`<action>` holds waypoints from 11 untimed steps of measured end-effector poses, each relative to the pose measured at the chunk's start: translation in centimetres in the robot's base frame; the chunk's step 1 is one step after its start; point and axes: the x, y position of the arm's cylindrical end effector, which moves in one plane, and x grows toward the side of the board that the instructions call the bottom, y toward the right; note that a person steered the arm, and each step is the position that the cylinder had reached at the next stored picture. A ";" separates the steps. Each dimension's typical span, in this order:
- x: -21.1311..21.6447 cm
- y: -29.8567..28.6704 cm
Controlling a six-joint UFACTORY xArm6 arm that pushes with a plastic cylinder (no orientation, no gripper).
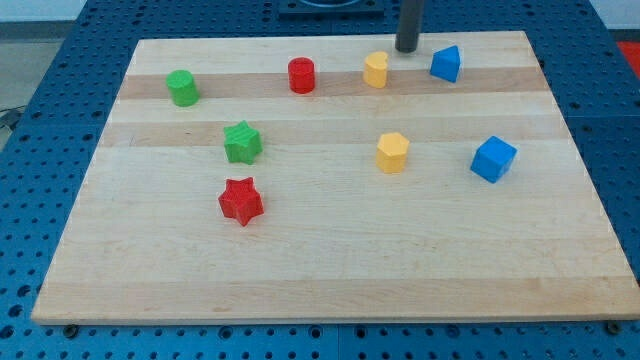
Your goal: Push the arm towards the top left corner
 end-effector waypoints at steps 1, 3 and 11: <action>-1.7 -4.9; -2.0 -9.8; -1.2 -25.2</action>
